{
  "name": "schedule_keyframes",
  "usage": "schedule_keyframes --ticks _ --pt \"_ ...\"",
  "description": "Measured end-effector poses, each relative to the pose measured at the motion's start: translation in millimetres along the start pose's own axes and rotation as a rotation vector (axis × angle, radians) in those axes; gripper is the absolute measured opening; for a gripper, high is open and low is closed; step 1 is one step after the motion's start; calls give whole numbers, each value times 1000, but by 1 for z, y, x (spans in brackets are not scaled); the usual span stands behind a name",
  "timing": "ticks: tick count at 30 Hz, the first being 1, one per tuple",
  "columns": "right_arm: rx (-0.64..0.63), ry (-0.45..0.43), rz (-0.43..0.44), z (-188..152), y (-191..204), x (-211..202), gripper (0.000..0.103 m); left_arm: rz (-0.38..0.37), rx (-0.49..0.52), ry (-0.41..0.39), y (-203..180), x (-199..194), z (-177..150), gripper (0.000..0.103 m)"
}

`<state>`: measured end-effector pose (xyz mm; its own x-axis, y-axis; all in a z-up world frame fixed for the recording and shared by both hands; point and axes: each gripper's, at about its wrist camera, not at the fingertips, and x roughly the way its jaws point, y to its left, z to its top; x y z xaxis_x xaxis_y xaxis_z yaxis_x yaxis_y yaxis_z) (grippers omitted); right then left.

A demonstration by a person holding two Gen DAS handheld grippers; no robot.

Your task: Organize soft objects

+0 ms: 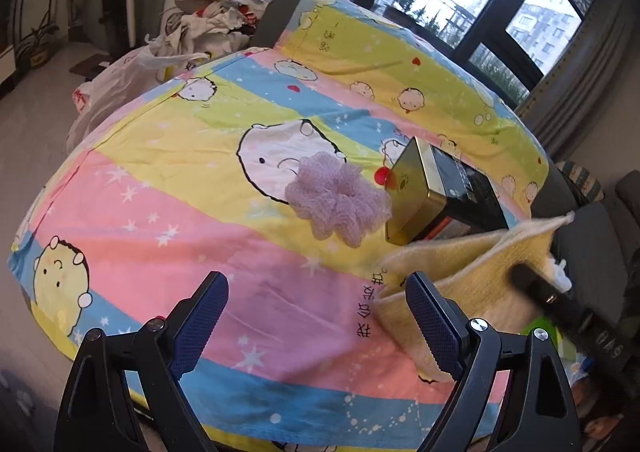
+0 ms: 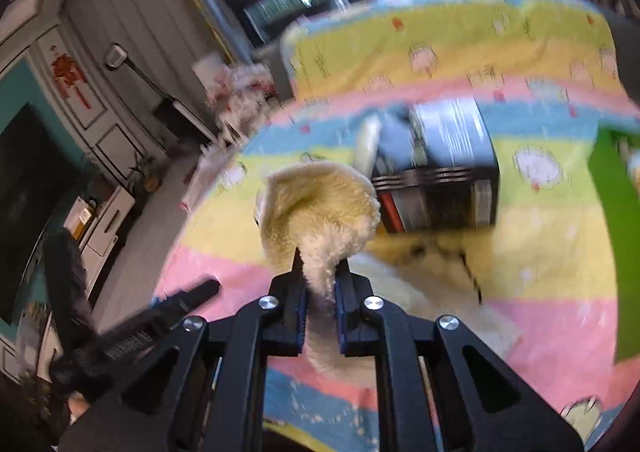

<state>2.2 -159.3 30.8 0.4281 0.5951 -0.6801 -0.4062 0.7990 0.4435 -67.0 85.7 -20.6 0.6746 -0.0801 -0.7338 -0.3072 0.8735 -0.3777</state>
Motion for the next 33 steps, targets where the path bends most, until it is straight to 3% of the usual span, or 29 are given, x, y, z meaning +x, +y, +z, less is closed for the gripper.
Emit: schedule_keyframes --ticks 4,8,10,13,15,20,25,27,28,30,33 --pt "53 82 -85 -26 -24 10 13 -35 61 59 -16 12 -9 91" --pt "147 131 -114 -51 -54 9 14 -102 116 149 -38 31 -24 91" --pt "186 149 -147 -58 -68 10 20 -116 157 200 -52 43 -35 91" --pt "235 169 -211 -63 -81 7 43 -123 185 266 -66 59 -49 91" --pt "255 141 -196 -63 -86 -3 69 -118 193 283 -70 65 -55 91" --pt "257 90 -216 -54 -97 -15 81 -133 232 300 -84 70 -65 91" --pt "315 174 -101 -53 -109 16 81 -125 257 305 -95 77 -72 90" --pt "316 180 -99 -55 -108 22 79 -128 276 291 -100 77 -74 83" --pt "317 164 -94 -57 -107 22 76 -142 286 289 -103 77 -75 74" --pt "314 169 -55 -57 -104 23 50 -148 308 281 -106 76 -77 68" --pt "333 213 28 -60 -102 36 35 -111 363 254 -114 76 -82 54"
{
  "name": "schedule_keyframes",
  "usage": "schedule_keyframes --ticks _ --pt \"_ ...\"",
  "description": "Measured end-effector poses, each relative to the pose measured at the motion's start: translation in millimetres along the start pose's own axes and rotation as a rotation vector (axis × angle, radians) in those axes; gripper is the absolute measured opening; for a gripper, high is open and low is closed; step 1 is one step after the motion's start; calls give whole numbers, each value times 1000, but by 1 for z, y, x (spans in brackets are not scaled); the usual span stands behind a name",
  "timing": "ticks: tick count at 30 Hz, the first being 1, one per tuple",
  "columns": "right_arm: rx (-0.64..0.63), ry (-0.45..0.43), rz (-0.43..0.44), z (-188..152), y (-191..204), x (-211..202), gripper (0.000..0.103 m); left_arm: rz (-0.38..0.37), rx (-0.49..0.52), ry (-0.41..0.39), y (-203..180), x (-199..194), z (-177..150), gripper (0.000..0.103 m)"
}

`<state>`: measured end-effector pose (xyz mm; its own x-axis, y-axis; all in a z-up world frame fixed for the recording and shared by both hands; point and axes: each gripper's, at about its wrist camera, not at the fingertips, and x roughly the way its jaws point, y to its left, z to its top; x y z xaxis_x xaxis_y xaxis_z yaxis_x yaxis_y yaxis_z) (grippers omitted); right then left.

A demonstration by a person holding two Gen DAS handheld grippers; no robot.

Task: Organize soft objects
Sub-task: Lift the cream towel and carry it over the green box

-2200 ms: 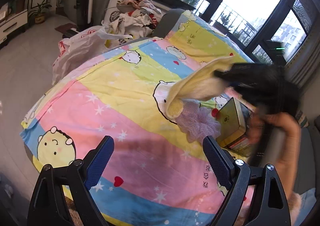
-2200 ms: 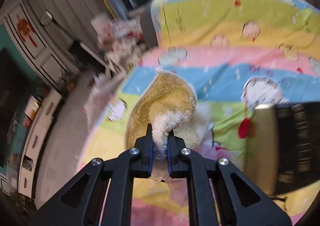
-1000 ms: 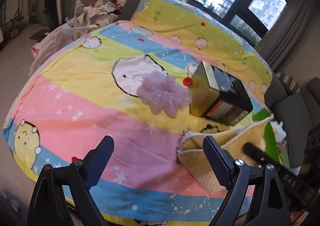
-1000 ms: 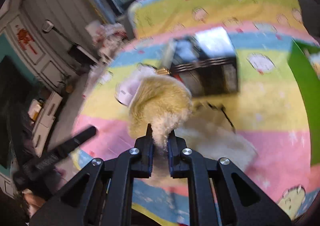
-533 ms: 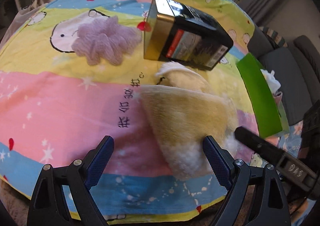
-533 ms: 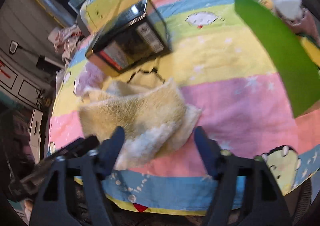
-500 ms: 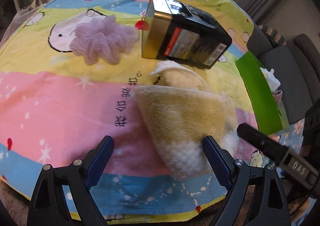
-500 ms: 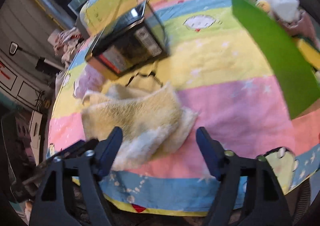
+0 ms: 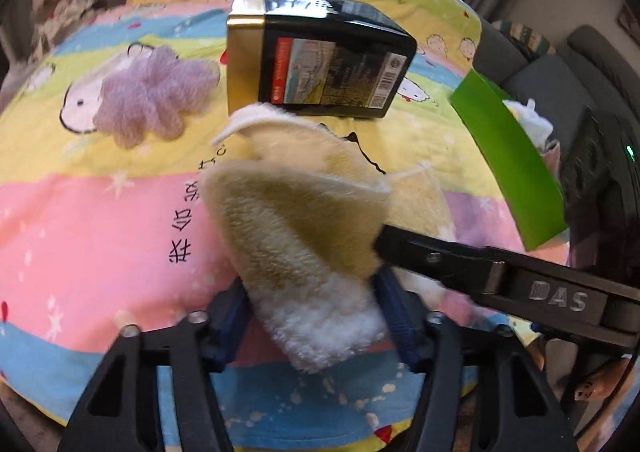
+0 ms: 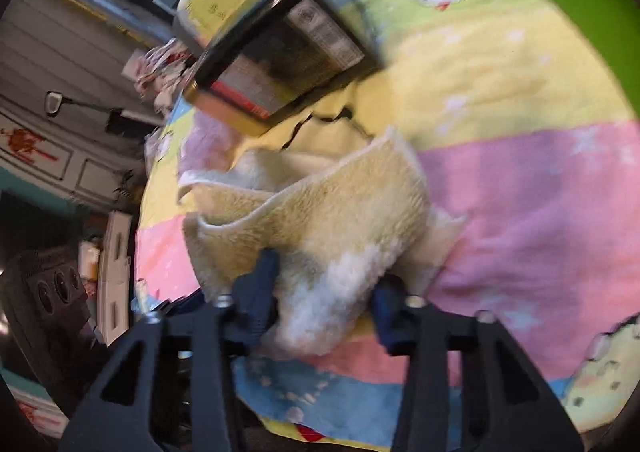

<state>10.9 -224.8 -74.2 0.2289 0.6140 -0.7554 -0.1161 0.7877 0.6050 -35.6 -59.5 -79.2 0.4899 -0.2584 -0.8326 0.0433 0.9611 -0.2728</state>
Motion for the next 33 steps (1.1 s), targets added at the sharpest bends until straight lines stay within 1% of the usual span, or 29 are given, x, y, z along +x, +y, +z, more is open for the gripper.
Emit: schedule_keyframes --ticks 1,2,3,4,5,6,7,9,11,15,16,18,21,23,27,28,33 --pt "4 -4 -1 -1 0 1 34 5 10 -9 -2 -1 0 52" --pt "3 -10 3 -2 1 0 30 9 19 -19 -4 -2 0 49" --pt "0 -13 21 -3 3 -2 22 9 26 -27 -5 -4 0 46" --pt "2 -12 41 -4 4 -3 18 -4 36 -37 -7 -7 0 35" --pt "0 -15 59 -4 5 -6 13 -28 43 -41 -10 -9 1 30" --pt "-8 -22 58 -5 8 -9 12 -43 49 -52 -14 -13 3 30" --pt "-13 -35 52 -5 10 -14 12 -48 63 -81 -19 -20 6 30" --pt "-13 -67 83 -6 14 -26 12 -34 98 -125 -26 -32 10 30" --pt "1 -114 119 -4 14 -44 12 -61 130 -168 -35 -44 19 30" --pt "0 -229 132 7 14 -87 12 -116 176 -232 -57 -61 38 30" --pt "7 -253 139 10 12 -95 12 -133 194 -252 -66 -65 45 30" --pt "20 -309 151 16 8 -117 12 -150 228 -265 -82 -70 58 30" --pt "50 -399 194 26 -2 -152 12 -178 282 -292 -114 -83 79 30" --pt "66 -451 205 33 -7 -177 12 -202 330 -309 -139 -91 94 30" --pt "78 -562 185 45 -16 -232 12 -262 425 -354 -192 -106 121 30" --pt "82 -597 166 49 -20 -251 12 -294 451 -364 -209 -107 130 30" --pt "107 -688 87 63 -42 -301 12 -417 513 -359 -259 -102 158 30"
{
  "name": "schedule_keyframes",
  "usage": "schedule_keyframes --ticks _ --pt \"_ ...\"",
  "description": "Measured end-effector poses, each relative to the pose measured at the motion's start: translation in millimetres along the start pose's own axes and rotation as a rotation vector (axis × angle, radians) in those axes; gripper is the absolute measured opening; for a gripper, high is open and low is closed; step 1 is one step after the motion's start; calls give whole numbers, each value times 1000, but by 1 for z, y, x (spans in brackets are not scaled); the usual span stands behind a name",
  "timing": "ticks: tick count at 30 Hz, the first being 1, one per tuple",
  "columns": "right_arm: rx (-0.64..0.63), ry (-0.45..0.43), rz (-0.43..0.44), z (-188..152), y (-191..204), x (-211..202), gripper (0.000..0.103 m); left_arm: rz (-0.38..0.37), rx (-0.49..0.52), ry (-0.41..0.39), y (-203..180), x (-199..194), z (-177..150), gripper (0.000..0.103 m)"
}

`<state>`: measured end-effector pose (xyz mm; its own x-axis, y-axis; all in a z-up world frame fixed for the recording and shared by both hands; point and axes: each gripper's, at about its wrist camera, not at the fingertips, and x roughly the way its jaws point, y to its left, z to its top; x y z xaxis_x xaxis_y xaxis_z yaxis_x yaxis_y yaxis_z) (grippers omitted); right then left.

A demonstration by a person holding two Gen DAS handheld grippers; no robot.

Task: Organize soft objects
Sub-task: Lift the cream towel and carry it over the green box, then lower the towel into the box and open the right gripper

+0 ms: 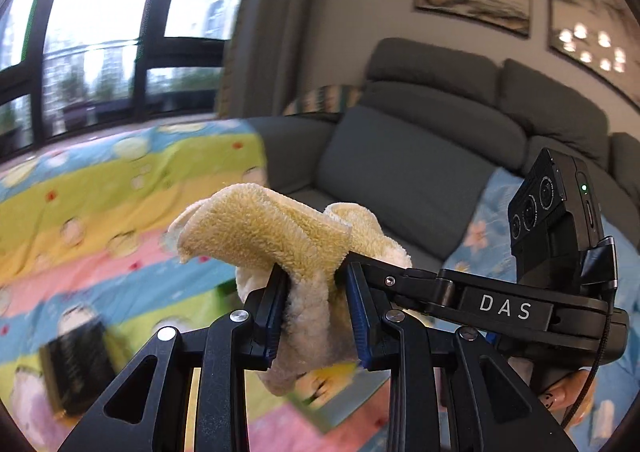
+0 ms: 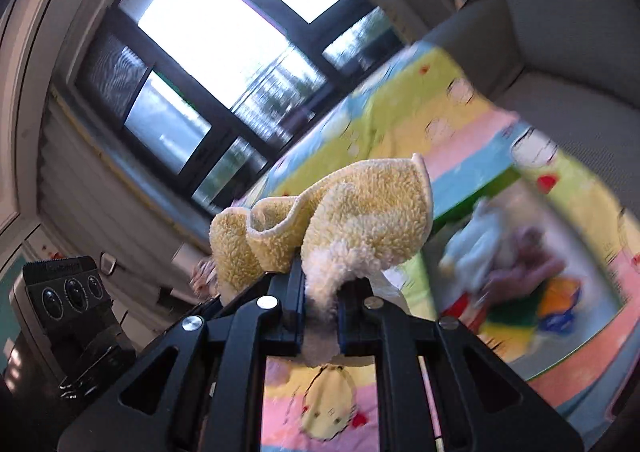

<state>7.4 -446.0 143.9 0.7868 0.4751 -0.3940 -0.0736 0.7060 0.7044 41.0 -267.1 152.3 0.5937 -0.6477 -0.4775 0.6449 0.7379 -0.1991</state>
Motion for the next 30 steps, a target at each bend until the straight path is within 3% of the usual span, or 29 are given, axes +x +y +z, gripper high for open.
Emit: schedule_keyframes --ticks 4,9,16,19,26,30 --pt "0 -44 -58 29 -22 -11 12 -99 -22 -9 -7 36 21 30" --pt "36 -34 -153 36 -59 15 12 -157 -62 38 3 90 13 30" --pt "155 121 -256 19 -130 83 13 -39 -157 263 36 169 -39 30" --pt "189 175 -285 11 -146 105 14 1 -168 319 45 183 -57 30" --pt "201 201 -340 6 -159 125 16 11 -196 345 55 194 -75 30" --pt "206 199 -379 1 -160 128 18 47 -154 347 48 199 -80 30"
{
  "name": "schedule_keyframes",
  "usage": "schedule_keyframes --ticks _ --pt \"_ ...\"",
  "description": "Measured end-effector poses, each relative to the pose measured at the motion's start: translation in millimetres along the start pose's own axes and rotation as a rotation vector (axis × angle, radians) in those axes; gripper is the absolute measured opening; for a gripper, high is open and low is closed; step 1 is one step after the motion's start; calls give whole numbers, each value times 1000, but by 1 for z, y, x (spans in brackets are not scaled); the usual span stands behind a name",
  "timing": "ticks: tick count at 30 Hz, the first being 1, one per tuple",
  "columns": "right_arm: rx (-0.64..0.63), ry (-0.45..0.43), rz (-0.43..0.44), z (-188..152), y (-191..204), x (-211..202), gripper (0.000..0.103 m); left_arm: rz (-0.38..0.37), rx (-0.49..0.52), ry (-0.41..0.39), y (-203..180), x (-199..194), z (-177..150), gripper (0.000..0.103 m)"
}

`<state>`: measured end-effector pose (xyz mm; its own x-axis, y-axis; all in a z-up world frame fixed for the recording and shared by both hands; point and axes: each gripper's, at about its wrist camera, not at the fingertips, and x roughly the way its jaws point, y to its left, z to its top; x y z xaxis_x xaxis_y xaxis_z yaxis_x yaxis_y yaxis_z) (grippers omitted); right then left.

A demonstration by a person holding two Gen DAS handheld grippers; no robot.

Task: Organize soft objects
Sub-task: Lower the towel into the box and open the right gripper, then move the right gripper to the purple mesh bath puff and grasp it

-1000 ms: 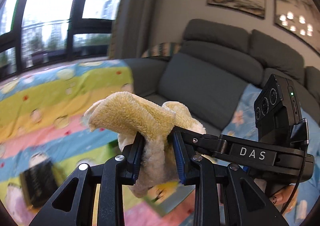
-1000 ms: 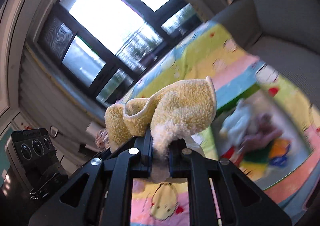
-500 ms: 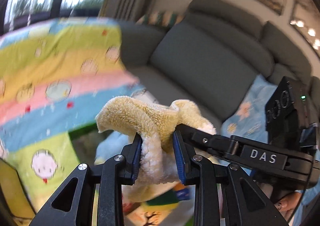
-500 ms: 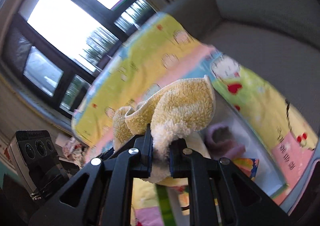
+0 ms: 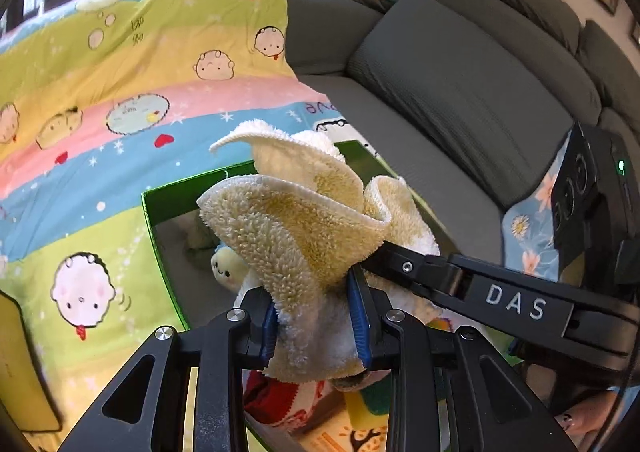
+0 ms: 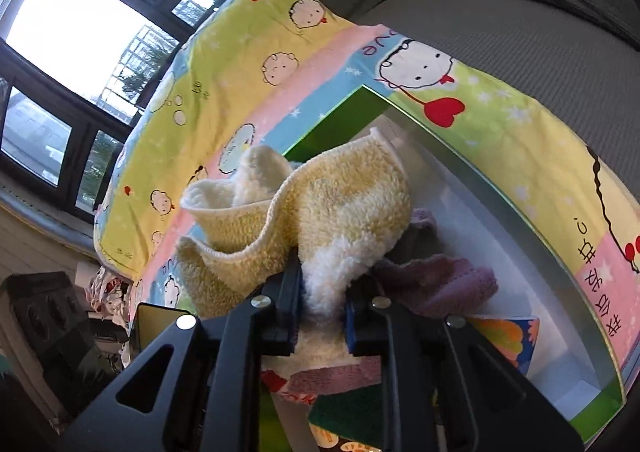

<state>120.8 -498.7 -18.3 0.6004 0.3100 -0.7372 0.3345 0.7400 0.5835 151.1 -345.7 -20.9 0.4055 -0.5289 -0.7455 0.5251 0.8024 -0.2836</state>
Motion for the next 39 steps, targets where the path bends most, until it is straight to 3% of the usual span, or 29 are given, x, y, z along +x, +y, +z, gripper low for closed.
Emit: schedule_keyframes --ticks 2,3,5,7,12,15,18,20,26,33,36,39 --pt "-2 -13 -14 0 -1 -2 23 16 17 2 -5 -3 0 32" --pt "-7 -19 -33 -1 -1 -4 37 15 17 7 -6 -6 1 34" --pt "-21 -52 -97 -1 1 -15 64 11 14 8 -8 -14 4 54" --pt "-41 -105 -135 -2 3 -32 65 4 12 -7 -9 -26 5 69" --pt "-68 -141 -128 -8 13 -65 81 17 -4 -65 -9 -67 2 75" --pt "-95 -169 -123 -17 24 -85 82 30 -8 -95 -5 -94 -5 77" --pt "-119 -199 -108 -30 38 -101 93 52 -24 -124 3 -123 -16 81" --pt "-147 -222 -110 -40 51 -111 93 70 -43 -142 13 -143 -25 84" --pt "-215 -225 -70 -75 84 -121 96 189 -100 -201 49 -199 -64 84" --pt "-368 -134 33 -137 145 -98 97 374 -286 -241 121 -255 -138 84" --pt "-426 -54 94 -165 173 -73 97 479 -429 -273 161 -279 -185 84" --pt "-496 36 129 -196 206 -41 97 526 -559 -275 199 -296 -228 84"
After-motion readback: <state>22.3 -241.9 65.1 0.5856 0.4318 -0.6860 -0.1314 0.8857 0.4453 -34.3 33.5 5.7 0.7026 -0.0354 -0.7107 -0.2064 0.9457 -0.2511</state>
